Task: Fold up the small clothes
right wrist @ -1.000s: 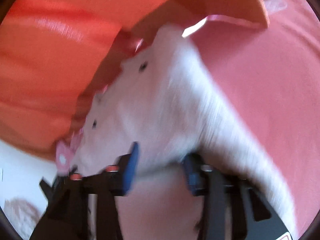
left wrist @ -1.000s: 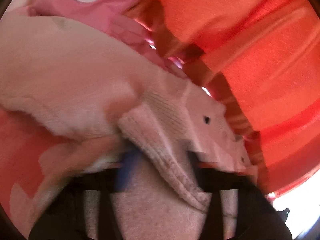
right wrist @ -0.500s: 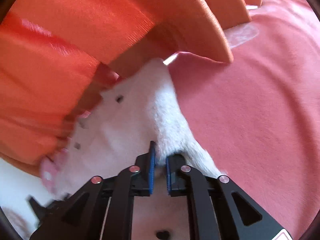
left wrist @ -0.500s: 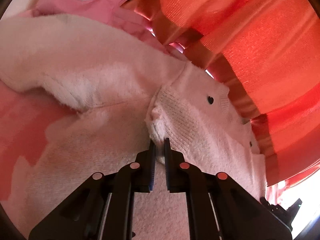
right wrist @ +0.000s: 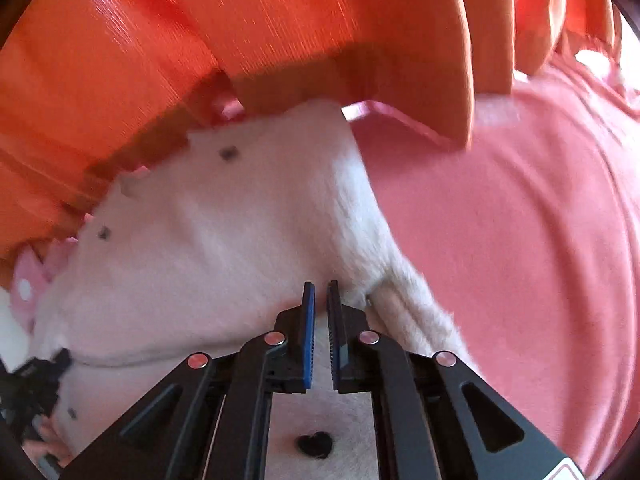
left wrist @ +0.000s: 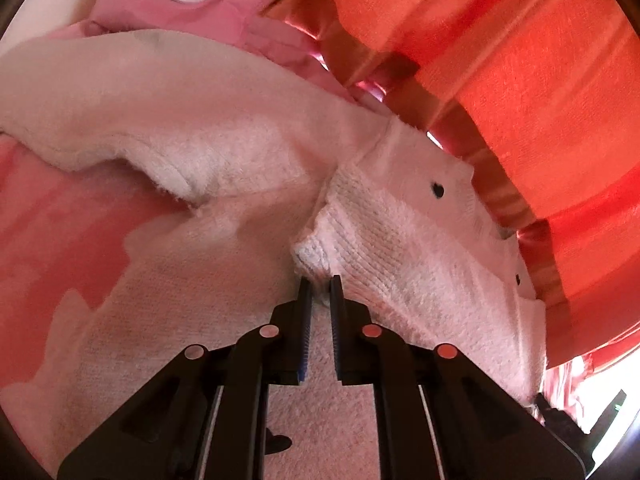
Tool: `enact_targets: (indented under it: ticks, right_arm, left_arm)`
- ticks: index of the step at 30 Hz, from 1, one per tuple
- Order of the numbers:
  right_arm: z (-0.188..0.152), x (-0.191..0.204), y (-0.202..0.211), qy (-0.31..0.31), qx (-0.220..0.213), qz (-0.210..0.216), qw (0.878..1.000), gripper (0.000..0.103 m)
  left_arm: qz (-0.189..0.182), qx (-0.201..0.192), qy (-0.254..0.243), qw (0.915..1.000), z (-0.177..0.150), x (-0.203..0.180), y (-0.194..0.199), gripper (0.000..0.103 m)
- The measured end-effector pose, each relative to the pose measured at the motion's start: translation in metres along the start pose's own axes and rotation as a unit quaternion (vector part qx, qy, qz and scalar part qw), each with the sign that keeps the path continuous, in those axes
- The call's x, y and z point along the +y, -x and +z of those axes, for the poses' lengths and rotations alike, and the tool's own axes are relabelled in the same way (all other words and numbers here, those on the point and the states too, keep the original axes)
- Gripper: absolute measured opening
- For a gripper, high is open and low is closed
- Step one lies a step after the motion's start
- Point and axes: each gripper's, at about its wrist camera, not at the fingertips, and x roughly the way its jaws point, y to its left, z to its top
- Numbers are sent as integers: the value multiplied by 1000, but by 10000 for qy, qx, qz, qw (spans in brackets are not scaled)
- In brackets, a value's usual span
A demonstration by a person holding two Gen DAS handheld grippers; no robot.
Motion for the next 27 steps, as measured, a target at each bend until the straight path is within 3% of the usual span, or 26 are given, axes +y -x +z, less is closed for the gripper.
enact_targets:
  ticks: [1, 2, 3, 5, 7, 8, 9, 10, 12, 14, 16, 18, 23, 25, 26, 27]
  right_arm:
    - [-1, 2, 0, 179, -65, -246, 9995, 6]
    - [-4, 1, -14, 373, 208, -552, 9976, 9]
    - [-6, 0, -26, 361, 483, -624, 9962, 8]
    - [-7, -3, -19, 91, 415, -494, 9979, 9]
    - [-2, 8, -2, 35, 280, -140, 9995, 14]
    - [-1, 13, 5, 24, 183, -34, 9998, 14]
    - [-2, 16, 10, 68, 157, 19, 9999, 14]
    - [-6, 21, 14, 156, 181, 99, 9997, 14]
    - [-12, 26, 11, 204, 257, 209, 9992, 14]
    - [-12, 31, 5, 184, 379, 316, 9986, 14]
    - [-11, 41, -1, 128, 466, 460, 9978, 14]
    - [-12, 47, 1, 163, 475, 470, 9976, 14]
    - [-15, 57, 1, 362, 403, 426, 9976, 19]
    - [-15, 59, 1, 356, 410, 428, 9976, 22]
    - [-15, 59, 1, 354, 410, 431, 9976, 22]
    - [-14, 60, 1, 353, 405, 439, 9976, 22]
  left_arm:
    - [9, -56, 5, 10000, 1, 1, 3, 8]
    - [22, -131, -2, 9999, 3, 2, 6, 8]
    - [39, -186, 10, 9998, 6, 3, 10, 8]
    - [8, -355, 134, 9993, 15, 11, 22, 9]
    - [31, -610, 611, 9963, 31, 36, 43, 35]
    - [107, -732, 882, 9933, 36, 49, 52, 74]
    - [297, -977, 1432, 9844, 42, 74, 67, 97]
    - [376, -1199, 1902, 9737, 45, 98, 79, 97]
    - [447, -1299, 2421, 9605, 55, 144, 91, 97]
    - [749, -1267, 2450, 9583, 67, 176, 96, 97]
    - [1422, -1464, 2359, 9501, 80, 210, 108, 97]
    - [1799, -1559, 2219, 9456, 93, 236, 116, 96]
    - [1510, -1106, 2252, 9562, 116, 262, 93, 88]
    - [1624, -1124, 2056, 9585, 122, 255, 86, 64]
    - [1437, -1032, 1975, 9642, 128, 252, 81, 31]
    - [1248, -924, 1992, 9676, 132, 251, 77, 8]
